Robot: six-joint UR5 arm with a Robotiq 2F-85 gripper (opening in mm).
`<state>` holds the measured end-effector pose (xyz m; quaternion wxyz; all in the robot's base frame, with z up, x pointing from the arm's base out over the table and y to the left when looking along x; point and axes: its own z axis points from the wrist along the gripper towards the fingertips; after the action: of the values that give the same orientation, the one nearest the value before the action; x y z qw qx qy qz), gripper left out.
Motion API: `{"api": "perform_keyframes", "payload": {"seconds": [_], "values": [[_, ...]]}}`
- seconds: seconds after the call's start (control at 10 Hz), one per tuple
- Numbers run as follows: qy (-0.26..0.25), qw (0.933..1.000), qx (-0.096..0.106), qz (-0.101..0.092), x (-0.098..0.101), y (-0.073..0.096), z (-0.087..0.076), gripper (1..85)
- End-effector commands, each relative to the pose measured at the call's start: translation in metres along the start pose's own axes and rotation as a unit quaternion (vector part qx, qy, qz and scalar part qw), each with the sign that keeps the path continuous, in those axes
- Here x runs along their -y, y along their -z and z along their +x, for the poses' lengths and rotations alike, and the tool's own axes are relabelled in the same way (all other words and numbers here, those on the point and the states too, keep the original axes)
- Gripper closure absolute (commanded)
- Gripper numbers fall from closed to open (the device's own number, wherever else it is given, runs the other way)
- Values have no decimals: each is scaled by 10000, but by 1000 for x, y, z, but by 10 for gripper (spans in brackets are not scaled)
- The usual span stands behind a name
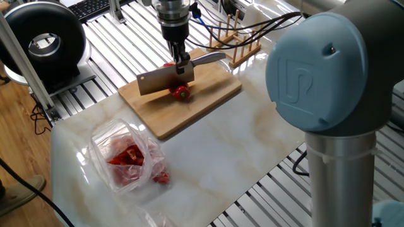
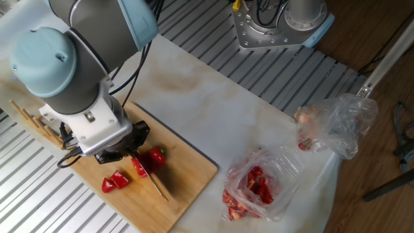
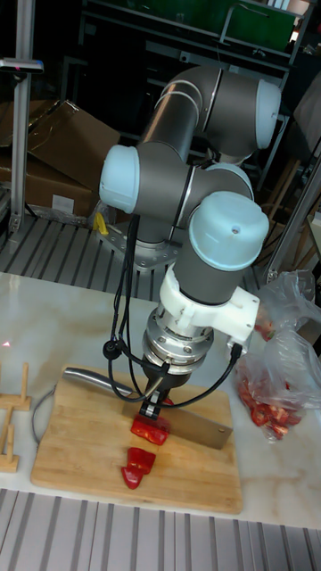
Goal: Chop the chili peppers
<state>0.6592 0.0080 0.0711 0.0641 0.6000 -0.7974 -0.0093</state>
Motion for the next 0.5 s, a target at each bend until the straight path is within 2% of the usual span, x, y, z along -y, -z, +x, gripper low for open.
{"api": "perform_keyframes", "payload": {"seconds": [0.0,0.4], "values": [[-48,10000,-72,49,1,3,-4,843],[-83,9999,-111,77,-1,2,-9,843]]}}
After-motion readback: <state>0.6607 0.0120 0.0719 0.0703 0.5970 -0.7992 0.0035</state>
